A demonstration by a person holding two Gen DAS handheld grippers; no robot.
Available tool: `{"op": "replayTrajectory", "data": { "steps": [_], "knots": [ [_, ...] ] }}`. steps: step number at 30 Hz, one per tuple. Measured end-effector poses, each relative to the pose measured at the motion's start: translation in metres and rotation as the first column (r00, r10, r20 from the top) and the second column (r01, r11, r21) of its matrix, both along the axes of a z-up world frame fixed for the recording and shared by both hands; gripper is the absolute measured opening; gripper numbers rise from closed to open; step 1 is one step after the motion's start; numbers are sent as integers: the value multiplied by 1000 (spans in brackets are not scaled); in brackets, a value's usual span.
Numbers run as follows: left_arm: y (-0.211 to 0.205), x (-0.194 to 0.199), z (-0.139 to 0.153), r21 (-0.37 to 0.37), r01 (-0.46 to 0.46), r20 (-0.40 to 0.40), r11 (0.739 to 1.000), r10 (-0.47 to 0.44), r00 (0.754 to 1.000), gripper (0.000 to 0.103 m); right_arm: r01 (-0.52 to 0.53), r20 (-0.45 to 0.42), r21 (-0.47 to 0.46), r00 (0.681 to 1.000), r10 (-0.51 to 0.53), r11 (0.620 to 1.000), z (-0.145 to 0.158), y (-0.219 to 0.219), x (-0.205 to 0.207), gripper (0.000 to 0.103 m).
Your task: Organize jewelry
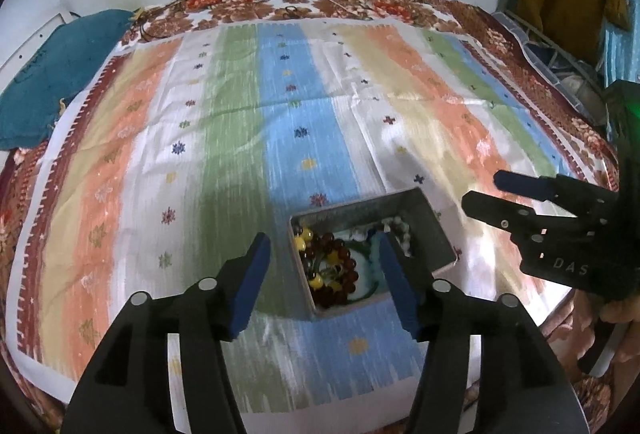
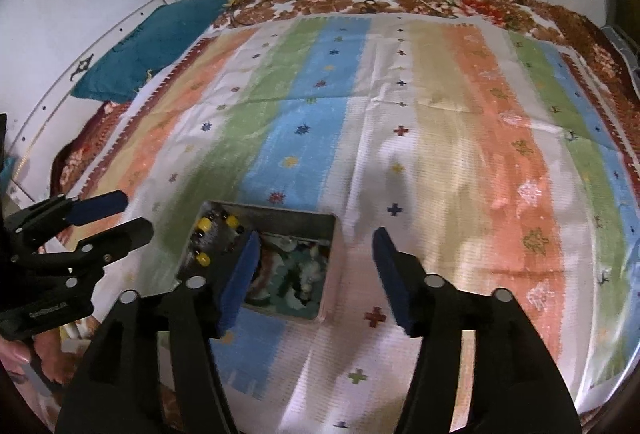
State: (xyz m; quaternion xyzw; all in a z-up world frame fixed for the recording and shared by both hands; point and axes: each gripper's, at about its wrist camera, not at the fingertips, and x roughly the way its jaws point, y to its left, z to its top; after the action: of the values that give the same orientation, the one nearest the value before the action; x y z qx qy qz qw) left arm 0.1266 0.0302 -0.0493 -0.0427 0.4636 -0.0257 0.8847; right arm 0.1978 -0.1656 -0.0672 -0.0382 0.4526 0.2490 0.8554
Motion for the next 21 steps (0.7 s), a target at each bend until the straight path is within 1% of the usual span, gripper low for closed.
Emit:
{"op": "replayTrajectory", "data": {
  "steps": [1, 2, 3, 5, 6, 8, 14, 17, 21],
  "knots": [
    [0, -1, -1, -1, 2, -3, 1000, -2, 1000, 64, -1, 8, -12, 1000, 1, 1000, -1, -1, -3, 65],
    [-1, -3, -2, -1, 12, -7, 1000, -12, 1000, 71, 1, 12, -19, 1000, 0, 1000, -1, -2, -4, 67],
    [-2, -3, -4, 2, 19, -12, 1000, -19, 1000, 75, 7, 20, -29, 1000, -6, 1000, -1, -3, -7, 67],
    [-2, -4, -8, 10, 23, -27, 1000, -23, 999, 76, 12, 28, -38, 1000, -11, 999, -1, -6, -9, 73],
    [-1, -5, -9, 10, 23, -32, 1000, -22, 999, 81, 11, 30, -42, 1000, -10, 999, -1, -6, -10, 74],
    [-1, -6, -10, 14, 26, -34, 1000, -25, 999, 86, 6, 34, -56, 999, -4, 998, -3, -7, -12, 77],
    [-4, -12, -13, 47, 38, -36, 998, -36, 999, 93, 2, 36, -58, 999, 0, 998, -4, -8, -14, 86],
    [-1, -17, -14, 45, 34, -35, 998, -32, 999, 97, -7, 45, -50, 999, 9, 999, -3, -9, -16, 90],
    [0, -22, -15, 52, 32, -31, 998, -31, 999, 97, -26, 59, -28, 998, 27, 999, 0, -10, -20, 96]
  ]
}}
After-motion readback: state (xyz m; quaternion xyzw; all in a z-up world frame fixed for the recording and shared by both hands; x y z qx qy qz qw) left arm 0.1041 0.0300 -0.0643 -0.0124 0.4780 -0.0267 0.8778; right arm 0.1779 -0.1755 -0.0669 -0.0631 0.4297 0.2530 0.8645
